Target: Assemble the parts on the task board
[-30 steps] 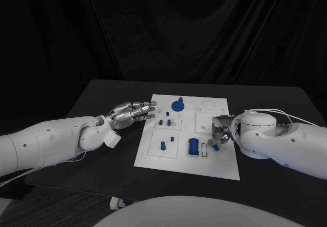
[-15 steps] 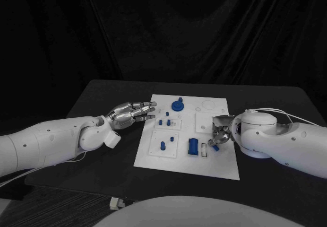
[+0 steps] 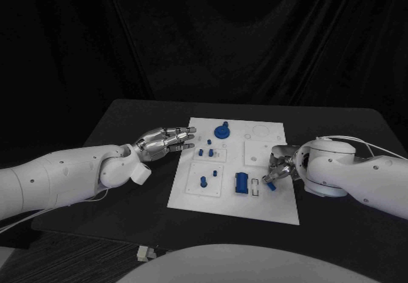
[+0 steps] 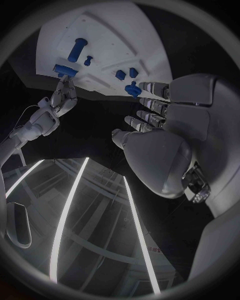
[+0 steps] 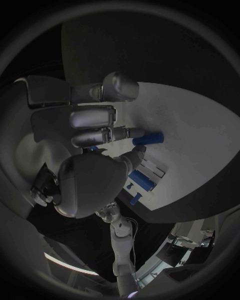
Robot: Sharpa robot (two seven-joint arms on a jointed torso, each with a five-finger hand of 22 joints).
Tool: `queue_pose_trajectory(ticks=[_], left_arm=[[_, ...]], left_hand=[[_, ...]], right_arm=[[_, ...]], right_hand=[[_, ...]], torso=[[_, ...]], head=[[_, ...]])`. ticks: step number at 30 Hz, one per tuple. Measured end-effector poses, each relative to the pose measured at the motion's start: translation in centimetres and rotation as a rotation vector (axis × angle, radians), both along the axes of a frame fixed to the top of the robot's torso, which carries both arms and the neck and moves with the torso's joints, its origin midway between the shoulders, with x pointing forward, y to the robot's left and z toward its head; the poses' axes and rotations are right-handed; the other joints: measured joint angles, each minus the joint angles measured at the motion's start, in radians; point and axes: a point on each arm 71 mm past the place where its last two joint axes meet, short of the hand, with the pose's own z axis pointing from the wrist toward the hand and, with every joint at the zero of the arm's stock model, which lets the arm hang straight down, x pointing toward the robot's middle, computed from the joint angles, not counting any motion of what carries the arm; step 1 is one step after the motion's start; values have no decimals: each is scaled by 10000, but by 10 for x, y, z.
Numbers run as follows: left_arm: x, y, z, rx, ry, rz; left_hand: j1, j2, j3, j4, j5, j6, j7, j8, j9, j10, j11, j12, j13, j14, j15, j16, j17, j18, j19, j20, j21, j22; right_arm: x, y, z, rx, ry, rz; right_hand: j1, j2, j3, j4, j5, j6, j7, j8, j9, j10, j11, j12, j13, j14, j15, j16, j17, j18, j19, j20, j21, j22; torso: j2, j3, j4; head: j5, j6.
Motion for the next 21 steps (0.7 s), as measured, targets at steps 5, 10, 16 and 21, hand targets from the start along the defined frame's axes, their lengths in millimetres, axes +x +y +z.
queue_pose_trajectory(ticks=[5, 10, 16, 21], left_arm=[[0, 0, 0, 4, 10, -6], [0, 0, 0, 8, 16, -8], [0, 0, 0, 14, 29, -17], [0, 0, 0, 22, 42, -26]], left_hand=[[0, 0, 0, 0, 0, 0, 0, 0, 0, 0, 0, 0, 0, 0, 0, 0, 0, 0, 0, 0, 0, 0], [0, 0, 0, 0, 0, 0, 0, 0, 0, 0, 0, 0, 0, 0, 0, 0, 0, 0, 0, 0, 0, 0], [0, 0, 0, 0, 0, 1, 1, 0, 0, 1, 2, 0, 1, 3, -3, 0, 0, 0, 0, 0, 0, 0], [0, 0, 0, 0, 0, 1, 1, 0, 0, 1, 3, 0, 1, 3, -4, 0, 0, 0, 0, 0, 0, 0]], right_arm=[[0, -7, -1, 404, 414, -502], [-2, -13, -1, 717, 758, -880], [-1, -18, 4, 1138, 994, -1323], [0, -18, 5, 1573, 1267, -1706]], right_hand=[[-1, -1, 44, -44, 1, 74, -73, -1, -20, -1, 0, 0, 0, 0, 0, 1, 0, 0, 37, -33, 2, 0], [-121, -121, 182, -181, 156, 73, -74, -2, -138, -1, -1, 0, 0, 0, 0, 1, 0, -1, 53, -50, 11, 0], [-131, -131, 251, -249, 158, 72, -74, -3, -207, -2, -2, 0, 0, 0, -1, 3, 0, -1, 55, -51, 11, 0], [-131, -131, 279, -276, 244, 65, -69, -3, -212, -3, -3, 0, 0, 0, -1, 10, 0, 0, 92, -84, 11, 0]], torso=[[-2, 0, -1], [-5, 0, -4], [-7, 0, -4], [-2, 0, -1]], head=[[18, 0], [19, 0], [-1, 0], [-13, 0]])
